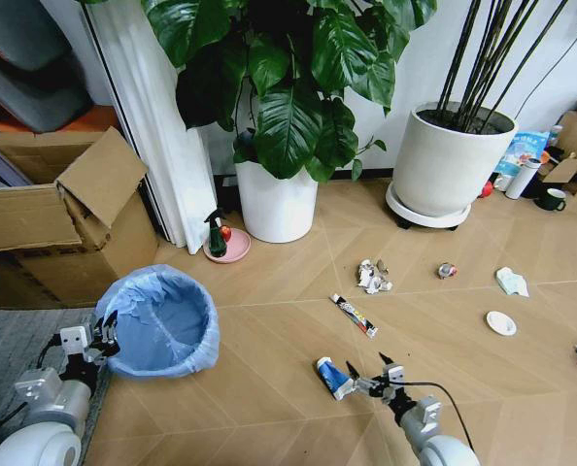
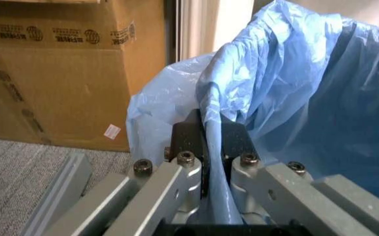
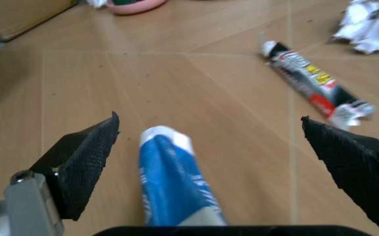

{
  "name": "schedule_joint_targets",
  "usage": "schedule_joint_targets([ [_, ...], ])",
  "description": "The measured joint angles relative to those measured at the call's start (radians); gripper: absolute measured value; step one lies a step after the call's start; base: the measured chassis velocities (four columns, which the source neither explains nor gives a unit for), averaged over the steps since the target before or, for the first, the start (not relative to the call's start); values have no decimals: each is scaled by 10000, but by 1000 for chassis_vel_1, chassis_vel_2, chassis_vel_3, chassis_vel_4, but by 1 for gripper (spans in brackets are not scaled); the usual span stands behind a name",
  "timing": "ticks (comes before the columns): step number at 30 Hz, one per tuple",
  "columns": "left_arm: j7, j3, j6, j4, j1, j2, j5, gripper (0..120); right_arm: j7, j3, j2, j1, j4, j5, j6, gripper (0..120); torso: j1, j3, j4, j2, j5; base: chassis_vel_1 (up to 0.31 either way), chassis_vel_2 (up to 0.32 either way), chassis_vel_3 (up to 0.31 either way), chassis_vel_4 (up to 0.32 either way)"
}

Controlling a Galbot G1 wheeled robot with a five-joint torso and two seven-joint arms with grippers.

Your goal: Pick up the trash bin and place the garbage on the floor into it.

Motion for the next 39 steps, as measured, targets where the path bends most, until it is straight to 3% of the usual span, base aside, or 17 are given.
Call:
schedule_joint_targets([
  [16, -57, -24, 44, 69, -111, 18, -58, 0, 45, -459, 396, 626, -1085, -257, -256, 100, 0, 0, -1, 0, -1, 0, 0, 0, 0],
  [20, -87, -21, 66, 82, -163, 74, -110, 0, -6, -538, 520, 798, -1414, -251, -355, 81, 0, 0, 0, 0, 0, 0, 0, 0, 0],
  [24, -97, -23, 81, 84, -179, 116, -173, 0, -21, -543, 529, 821, -1500, -233, -355, 72, 0, 0, 0, 0, 0, 0, 0, 0, 0],
  [27, -99, -32, 93, 117, -203, 195, -223, 0, -49, -467, 583, 821, -1578, -158, -345, 54, 0, 0, 0, 0, 0, 0, 0, 0, 0],
  [39, -103, -1, 122, 131, -281, 286, -279, 0, -83, -355, 640, 662, -1545, -158, -288, 15, 0, 0, 0, 0, 0, 0, 0, 0, 0],
])
